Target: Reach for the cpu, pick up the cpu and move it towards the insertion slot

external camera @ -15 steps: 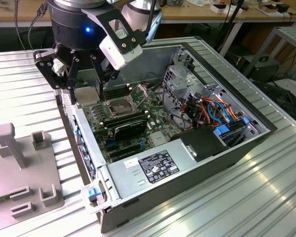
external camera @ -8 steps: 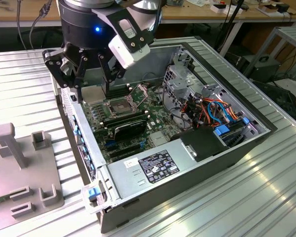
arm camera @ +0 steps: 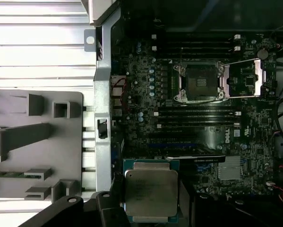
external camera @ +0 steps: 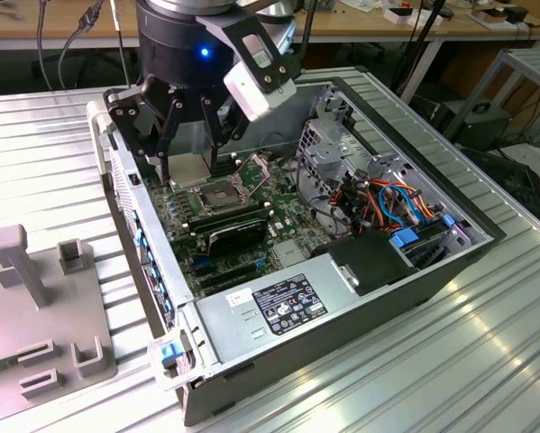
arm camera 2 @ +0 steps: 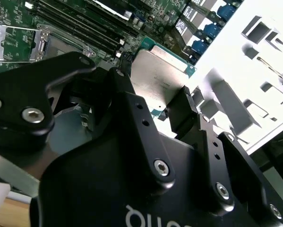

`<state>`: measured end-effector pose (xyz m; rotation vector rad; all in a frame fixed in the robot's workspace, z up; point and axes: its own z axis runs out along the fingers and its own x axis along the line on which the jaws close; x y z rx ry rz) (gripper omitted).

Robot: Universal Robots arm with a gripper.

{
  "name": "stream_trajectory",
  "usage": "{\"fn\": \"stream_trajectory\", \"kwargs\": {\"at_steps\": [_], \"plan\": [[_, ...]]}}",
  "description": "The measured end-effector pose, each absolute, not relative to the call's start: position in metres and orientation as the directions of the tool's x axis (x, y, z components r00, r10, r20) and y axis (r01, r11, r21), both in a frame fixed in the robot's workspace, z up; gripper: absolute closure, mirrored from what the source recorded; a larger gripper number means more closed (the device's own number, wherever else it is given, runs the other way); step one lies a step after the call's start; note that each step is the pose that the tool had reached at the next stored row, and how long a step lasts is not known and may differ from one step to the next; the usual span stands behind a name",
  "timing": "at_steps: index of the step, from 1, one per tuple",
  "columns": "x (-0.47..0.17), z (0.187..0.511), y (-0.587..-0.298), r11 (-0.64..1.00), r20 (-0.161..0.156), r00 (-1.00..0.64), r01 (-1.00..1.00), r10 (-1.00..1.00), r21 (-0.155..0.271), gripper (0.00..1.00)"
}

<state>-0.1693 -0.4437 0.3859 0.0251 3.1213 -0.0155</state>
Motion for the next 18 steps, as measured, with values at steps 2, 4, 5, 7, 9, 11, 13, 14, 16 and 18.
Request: {"fn": "stream_trajectory", "kwargs": {"at_steps": [2, 4, 5, 7, 9, 11, 13, 14, 16, 18], "plan": [[-0.166, 0.386, -0.444, 1.000, -0.020, -1.000, 0.016, 0.016, -0.010, 0.45], [-0.164, 0.386, -0.444, 1.000, -0.020, -1.000, 0.016, 0.016, -0.010, 0.45], [-0.161, 0.386, -0.444, 1.000, -0.020, -1.000, 0.016, 0.016, -0.010, 0.45], [-0.158, 0.386, -0.444, 1.000, -0.020, -1.000, 0.016, 0.016, -0.010, 0.45], [-0.152, 0.386, -0.444, 1.000, -0.020, -1.000, 0.016, 0.016, -0.010, 0.45], [-0.149, 0.386, -0.444, 1.000, -0.020, -1.000, 0.016, 0.016, -0.010, 0.45], [-0.145, 0.386, -0.444, 1.000, -0.020, -1.000, 0.016, 0.016, -0.010, 0.45], [-0.144, 0.386, -0.444, 1.000, -0.020, -1.000, 0.016, 0.016, -0.010, 0.45], [-0.141, 0.386, -0.444, 1.000, -0.020, -1.000, 0.016, 0.016, -0.010, 0.45], [-0.138, 0.386, -0.444, 1.000, -0.020, -1.000, 0.016, 0.016, -0.010, 0.45]]}}
